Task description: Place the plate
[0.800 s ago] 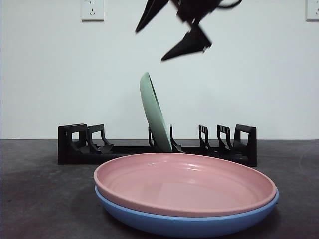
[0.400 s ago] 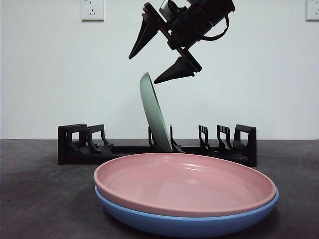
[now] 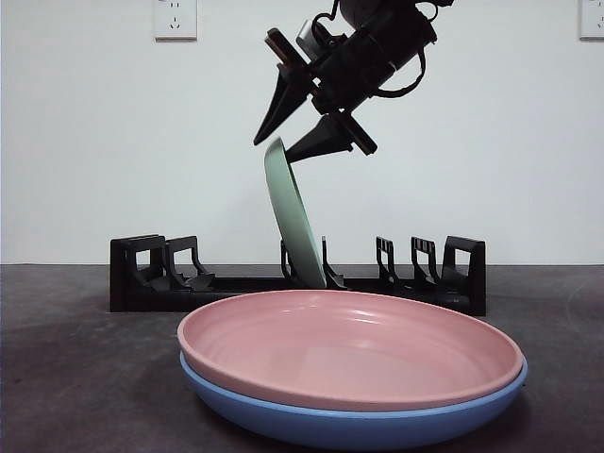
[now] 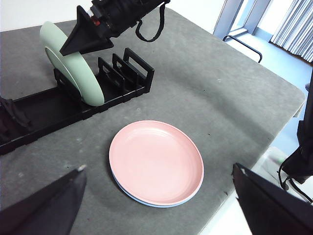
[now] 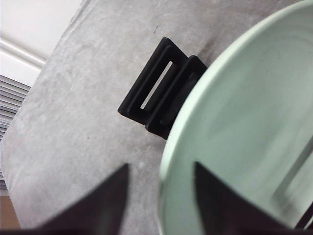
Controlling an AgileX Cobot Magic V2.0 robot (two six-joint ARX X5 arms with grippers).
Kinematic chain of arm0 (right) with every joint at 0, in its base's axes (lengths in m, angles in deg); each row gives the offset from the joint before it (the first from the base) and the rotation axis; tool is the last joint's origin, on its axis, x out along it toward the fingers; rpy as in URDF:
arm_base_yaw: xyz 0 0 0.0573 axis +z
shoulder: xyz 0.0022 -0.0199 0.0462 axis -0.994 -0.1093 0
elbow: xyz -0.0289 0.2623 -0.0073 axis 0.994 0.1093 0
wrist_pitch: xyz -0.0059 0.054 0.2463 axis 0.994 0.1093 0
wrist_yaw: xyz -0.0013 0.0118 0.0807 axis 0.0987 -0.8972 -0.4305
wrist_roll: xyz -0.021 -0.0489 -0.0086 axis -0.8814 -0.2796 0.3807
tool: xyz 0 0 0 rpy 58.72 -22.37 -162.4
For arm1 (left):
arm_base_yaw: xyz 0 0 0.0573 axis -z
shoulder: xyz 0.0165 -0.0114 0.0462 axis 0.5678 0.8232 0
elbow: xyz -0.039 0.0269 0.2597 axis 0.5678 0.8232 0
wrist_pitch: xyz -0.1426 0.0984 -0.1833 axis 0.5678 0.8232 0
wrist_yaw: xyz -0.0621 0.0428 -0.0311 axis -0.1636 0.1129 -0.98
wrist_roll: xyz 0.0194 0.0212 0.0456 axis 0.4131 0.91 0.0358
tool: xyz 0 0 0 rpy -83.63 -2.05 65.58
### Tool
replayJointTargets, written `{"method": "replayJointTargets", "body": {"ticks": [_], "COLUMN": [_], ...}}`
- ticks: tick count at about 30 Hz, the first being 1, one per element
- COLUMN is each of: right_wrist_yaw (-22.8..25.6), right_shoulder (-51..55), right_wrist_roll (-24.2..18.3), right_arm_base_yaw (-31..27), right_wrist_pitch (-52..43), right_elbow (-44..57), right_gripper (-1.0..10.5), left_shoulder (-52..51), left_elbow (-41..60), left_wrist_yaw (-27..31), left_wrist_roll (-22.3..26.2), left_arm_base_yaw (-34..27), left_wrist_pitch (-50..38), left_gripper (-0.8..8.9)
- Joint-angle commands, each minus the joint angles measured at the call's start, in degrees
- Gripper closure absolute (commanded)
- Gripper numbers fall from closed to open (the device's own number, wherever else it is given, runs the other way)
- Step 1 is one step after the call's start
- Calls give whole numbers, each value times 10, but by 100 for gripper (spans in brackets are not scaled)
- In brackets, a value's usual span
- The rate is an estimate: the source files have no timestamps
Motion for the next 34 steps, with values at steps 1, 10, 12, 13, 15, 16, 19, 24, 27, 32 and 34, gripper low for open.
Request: {"method": "replayJointTargets", "body": {"ticks": [1,10,12,13,15,16,19,24,27,32,34], "right_wrist_yaw": [2,3,3,1,-2,-2,-1,19,80,158,182], "right_shoulder": [-10,11,26,38,56,68,103,166,200,239,252], "right_wrist_roll": [6,10,10,11,13,15,9,-42,-92,-134,-136], "right_arm_base_yaw": [5,5,5,5,5,5,12,41,73,134,159], "right_wrist_pitch": [-11,-12,-13,-12,-11,-7,5,66,146,253,270], "right_elbow": [-16,-16,-16,-16,-16,-16,-16,-16,-16,-12,-4], "right_gripper": [906,934,934,934,934,934,934,934,934,934,934], "left_shoulder": [1,1,1,1,1,1,1,1,1,1,1], "left_elbow": [-13,-13,-13,-13,-13,-13,-13,-13,-13,-13,-13], "left_wrist_yaw": [3,3,3,3,3,3,3,3,3,3,3], "left_wrist_roll": [7,5,5,5,6,6,8,8,9,12,12], "left_arm_base_yaw": [5,5,5,5,5,5,5,5,5,5,5], "left_wrist_pitch": [-6,-6,-6,-6,-7,-7,-6,-6,-7,-6,-2], "left_gripper": [346,346,346,346,346,346,346,346,346,346,346]}}
